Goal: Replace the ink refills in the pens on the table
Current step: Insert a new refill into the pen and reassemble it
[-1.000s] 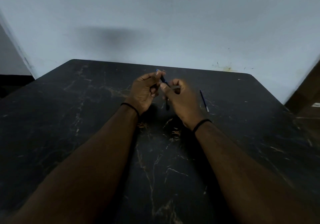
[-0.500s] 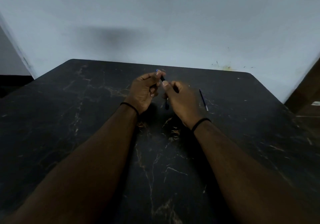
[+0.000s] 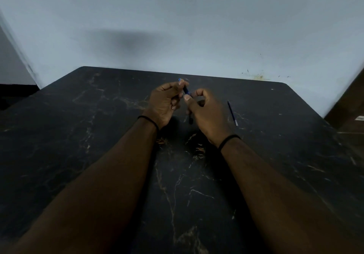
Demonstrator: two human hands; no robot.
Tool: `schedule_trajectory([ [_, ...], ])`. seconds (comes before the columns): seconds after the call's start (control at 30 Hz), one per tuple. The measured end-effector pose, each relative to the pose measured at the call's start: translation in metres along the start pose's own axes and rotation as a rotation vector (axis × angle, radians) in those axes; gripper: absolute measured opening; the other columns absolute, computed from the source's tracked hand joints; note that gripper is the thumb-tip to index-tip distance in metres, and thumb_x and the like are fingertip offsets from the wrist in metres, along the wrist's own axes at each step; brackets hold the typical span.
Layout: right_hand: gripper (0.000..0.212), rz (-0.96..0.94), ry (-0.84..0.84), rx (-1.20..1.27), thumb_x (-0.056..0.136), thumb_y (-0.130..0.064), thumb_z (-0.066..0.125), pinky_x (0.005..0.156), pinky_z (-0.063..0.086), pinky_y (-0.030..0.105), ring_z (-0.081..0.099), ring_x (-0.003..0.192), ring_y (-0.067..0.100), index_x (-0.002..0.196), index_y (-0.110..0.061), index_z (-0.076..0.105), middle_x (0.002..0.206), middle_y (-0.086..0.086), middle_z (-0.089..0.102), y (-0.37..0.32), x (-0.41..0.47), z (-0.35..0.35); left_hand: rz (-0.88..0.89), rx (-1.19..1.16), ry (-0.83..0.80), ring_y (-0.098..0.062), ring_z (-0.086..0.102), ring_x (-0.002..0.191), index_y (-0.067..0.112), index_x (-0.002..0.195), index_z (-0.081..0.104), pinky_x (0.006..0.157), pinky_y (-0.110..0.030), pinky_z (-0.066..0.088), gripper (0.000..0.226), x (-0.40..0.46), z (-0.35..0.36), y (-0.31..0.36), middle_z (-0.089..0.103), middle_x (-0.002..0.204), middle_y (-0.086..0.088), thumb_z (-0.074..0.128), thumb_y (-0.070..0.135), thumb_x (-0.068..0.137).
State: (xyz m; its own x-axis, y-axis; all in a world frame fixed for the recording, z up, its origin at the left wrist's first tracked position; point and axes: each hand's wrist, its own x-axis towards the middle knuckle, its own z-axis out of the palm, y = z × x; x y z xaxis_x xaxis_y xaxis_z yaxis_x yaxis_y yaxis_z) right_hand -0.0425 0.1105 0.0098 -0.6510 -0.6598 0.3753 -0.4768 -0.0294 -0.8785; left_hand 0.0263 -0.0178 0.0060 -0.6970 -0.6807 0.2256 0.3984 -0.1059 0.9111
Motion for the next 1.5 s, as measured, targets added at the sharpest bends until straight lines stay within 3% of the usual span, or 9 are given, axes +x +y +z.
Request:
schedule_trajectory([
  [0.1,0.014,-0.017,0.007,-0.029,0.100,-0.033,0.058,0.051,0.042,0.014,0.060,0.054,0.000,0.097,-0.020,0.063,0.074,0.004,0.071,0.000,-0.002,-0.001,0.012,0.028,0.018,-0.008,0.032,0.048,0.011,0.092,0.072,0.045,-0.022,0.025,0.016,-0.001,0.002,0.002,0.052,0.061,0.001,0.060,0.021,0.095],
  [0.2,0.014,-0.037,0.037,-0.125,0.098,-0.031,0.059,0.062,0.052,0.029,0.066,0.067,0.014,0.092,-0.020,0.065,0.074,0.001,0.070,0.000,-0.004,-0.003,0.027,0.042,0.053,-0.008,0.032,0.048,0.010,0.091,0.071,0.045,-0.022,0.026,0.015,-0.003,0.002,0.005,0.053,0.060,0.003,0.062,0.022,0.094],
  [0.57,0.013,-0.114,0.072,-0.334,0.094,-0.029,0.059,0.052,0.036,0.021,0.057,0.062,0.007,0.083,-0.024,0.062,0.076,-0.003,0.067,-0.007,-0.009,-0.011,0.043,0.044,0.217,-0.011,0.030,0.051,0.009,0.089,0.065,0.046,-0.026,0.023,0.018,-0.009,0.006,0.019,0.048,0.066,-0.001,0.063,0.026,0.093],
  [0.7,0.014,-0.149,0.073,-0.375,0.095,-0.031,0.056,0.059,0.049,0.030,0.060,0.066,0.014,0.088,-0.021,0.062,0.078,-0.001,0.067,-0.009,-0.009,-0.013,0.063,0.026,0.403,-0.010,0.023,0.046,0.008,0.082,0.062,0.040,-0.024,0.018,0.027,-0.004,-0.004,0.023,0.038,0.062,-0.002,0.063,0.032,0.092],
  [0.83,0.014,-0.166,0.100,-0.368,0.095,-0.032,0.056,0.063,0.054,0.035,0.061,0.068,0.015,0.087,-0.021,0.060,0.077,-0.001,0.066,-0.007,-0.008,-0.013,0.156,0.471,0.563,-0.011,0.035,0.049,0.000,0.074,0.067,0.049,-0.026,0.037,0.038,0.004,-0.011,0.018,0.043,0.057,-0.004,0.072,0.036,0.086],
  [1.03,0.014,-0.145,0.137,-0.352,0.093,-0.032,0.057,0.063,0.053,0.035,0.060,0.067,0.013,0.085,-0.020,0.058,0.074,-0.002,0.065,-0.001,-0.005,-0.012,0.084,1.184,0.429,-0.015,0.055,0.053,0.013,0.063,0.072,0.061,-0.033,0.051,0.042,0.002,-0.014,0.006,0.066,0.063,-0.007,0.068,0.049,0.084],
  [1.13,0.015,-0.135,0.141,-0.368,0.091,-0.034,0.057,0.062,0.053,0.034,0.060,0.066,0.012,0.085,-0.021,0.057,0.074,-0.003,0.065,0.000,-0.004,-0.011,-0.067,1.429,0.383,-0.025,0.068,0.076,0.011,0.077,0.076,0.074,-0.038,0.058,0.044,0.003,-0.012,0.008,0.072,0.080,-0.012,0.065,0.053,0.084],
  [1.33,0.016,-0.127,0.138,-0.354,0.091,-0.034,0.057,0.062,0.053,0.034,0.060,0.066,0.011,0.083,-0.020,0.056,0.073,-0.003,0.064,0.003,-0.003,-0.010,-0.111,1.631,0.402,-0.034,0.060,0.109,0.003,0.111,0.067,0.091,-0.040,0.052,0.065,0.003,-0.010,0.006,0.063,0.118,-0.020,0.065,0.060,0.080],
  [1.5,0.015,-0.121,0.140,-0.339,0.092,-0.033,0.058,0.057,0.047,0.027,0.059,0.064,0.008,0.082,-0.022,0.057,0.072,-0.005,0.064,0.004,-0.002,-0.009,-0.089,1.553,0.469,-0.034,0.058,0.111,0.004,0.116,0.062,0.092,-0.041,0.050,0.066,0.000,-0.009,0.005,0.060,0.121,-0.020,0.068,0.058,0.079],
])
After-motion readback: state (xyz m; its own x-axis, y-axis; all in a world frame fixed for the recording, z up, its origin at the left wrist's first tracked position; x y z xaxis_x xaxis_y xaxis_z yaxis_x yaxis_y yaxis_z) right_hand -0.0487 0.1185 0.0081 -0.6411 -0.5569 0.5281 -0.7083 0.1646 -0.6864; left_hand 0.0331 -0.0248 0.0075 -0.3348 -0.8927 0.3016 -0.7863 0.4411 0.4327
